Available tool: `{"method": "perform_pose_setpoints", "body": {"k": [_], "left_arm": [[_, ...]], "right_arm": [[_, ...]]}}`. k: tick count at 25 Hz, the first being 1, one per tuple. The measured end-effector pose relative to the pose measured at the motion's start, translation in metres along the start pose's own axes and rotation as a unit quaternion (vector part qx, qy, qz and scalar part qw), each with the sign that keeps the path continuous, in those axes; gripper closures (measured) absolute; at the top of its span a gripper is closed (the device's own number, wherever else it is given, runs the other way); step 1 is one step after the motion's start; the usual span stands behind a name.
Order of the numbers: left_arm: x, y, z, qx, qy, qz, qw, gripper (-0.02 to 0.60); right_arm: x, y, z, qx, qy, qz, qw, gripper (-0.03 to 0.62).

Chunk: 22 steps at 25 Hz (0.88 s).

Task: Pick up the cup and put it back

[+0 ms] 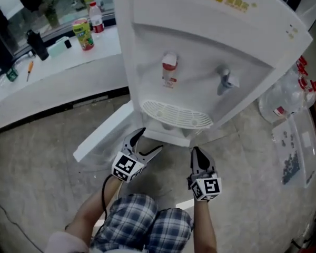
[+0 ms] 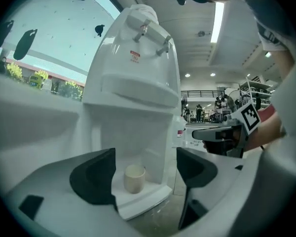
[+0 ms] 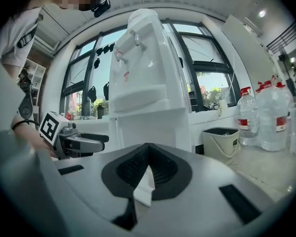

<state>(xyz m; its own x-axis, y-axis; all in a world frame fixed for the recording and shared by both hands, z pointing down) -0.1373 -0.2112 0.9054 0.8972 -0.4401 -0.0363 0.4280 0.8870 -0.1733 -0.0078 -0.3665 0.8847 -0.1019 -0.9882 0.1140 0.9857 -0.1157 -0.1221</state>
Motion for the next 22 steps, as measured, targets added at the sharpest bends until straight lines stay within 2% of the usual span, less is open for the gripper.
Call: {"method": "perform_pose_setpoints", "body": {"k": [4, 8, 13, 19, 22], "left_arm": [[-0.010, -0.023, 0.043, -0.001, -0.002, -0.010, 0.9999, 0.207], [-0.013, -0.046, 0.070, -0.014, -0.002, -0.009, 0.9999, 0.207], [-0.014, -0.077, 0.095, -0.024, -0.007, -0.010, 0.9997, 0.207], [-0.015, -0.119, 0.113, -0.031, 0.018, -0.024, 0.9991, 0.206], [-0.008, -0.136, 0.117, -0.043, 0.018, -0.022, 0.9987, 0.190]], "right_arm": [[0.013, -0.021, 0.031, -0.006, 0.010, -0.014, 1.000, 0.577], [0.023, -0.040, 0.052, -0.009, 0.001, -0.016, 1.000, 0.577], [0.024, -0.056, 0.071, -0.019, -0.001, -0.027, 0.999, 0.577], [0.026, -0.058, 0.080, -0.021, -0.003, -0.030, 0.999, 0.577], [0.029, -0.056, 0.083, -0.018, -0.009, -0.029, 0.999, 0.577]]}}
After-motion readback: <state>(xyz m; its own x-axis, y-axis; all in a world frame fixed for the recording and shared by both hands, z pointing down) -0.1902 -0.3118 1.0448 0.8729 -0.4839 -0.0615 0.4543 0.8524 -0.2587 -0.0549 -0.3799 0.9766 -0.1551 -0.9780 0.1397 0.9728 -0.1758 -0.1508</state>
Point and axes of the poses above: the fingertips, and each gripper's own axes: y backward along the fingers, x to its right, z out of its underside, the point moved 4 cm from there along y, backward along the fingers, and after that the axes turned 9 degrees about -z, right-handed, at the moved point
